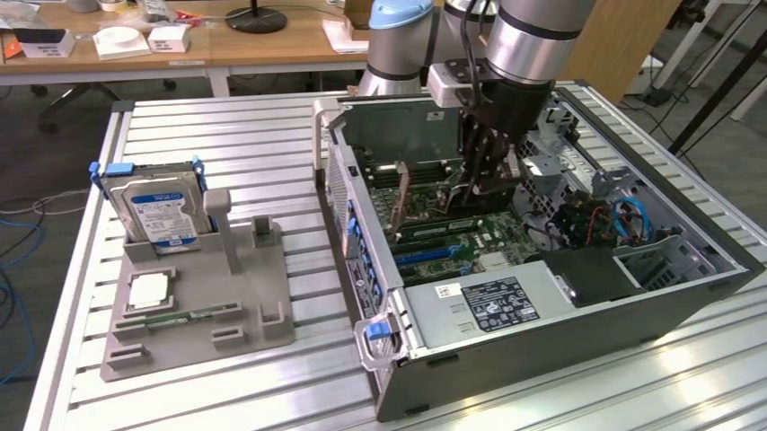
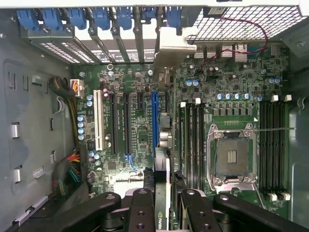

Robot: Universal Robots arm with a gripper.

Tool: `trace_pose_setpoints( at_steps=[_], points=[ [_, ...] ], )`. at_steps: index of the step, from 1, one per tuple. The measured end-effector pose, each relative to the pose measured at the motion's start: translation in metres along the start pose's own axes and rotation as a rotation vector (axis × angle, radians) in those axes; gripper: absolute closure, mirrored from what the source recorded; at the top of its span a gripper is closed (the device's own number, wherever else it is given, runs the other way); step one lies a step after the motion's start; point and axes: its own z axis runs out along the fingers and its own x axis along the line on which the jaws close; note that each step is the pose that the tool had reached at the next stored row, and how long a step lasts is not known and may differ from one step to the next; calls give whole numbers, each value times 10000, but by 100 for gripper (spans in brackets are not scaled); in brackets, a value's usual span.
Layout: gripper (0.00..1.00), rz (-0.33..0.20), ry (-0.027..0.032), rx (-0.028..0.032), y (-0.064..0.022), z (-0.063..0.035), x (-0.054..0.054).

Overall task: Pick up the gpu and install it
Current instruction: 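Insert the gpu into the slot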

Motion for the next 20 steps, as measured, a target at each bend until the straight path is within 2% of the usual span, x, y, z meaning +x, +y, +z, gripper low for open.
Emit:
trace_pose_setpoints(
  at_steps=[10, 20],
  points=[
    [74, 1, -1, 0, 54, 57, 4],
    [74, 2, -1, 1, 99, 165, 10]
  ],
)
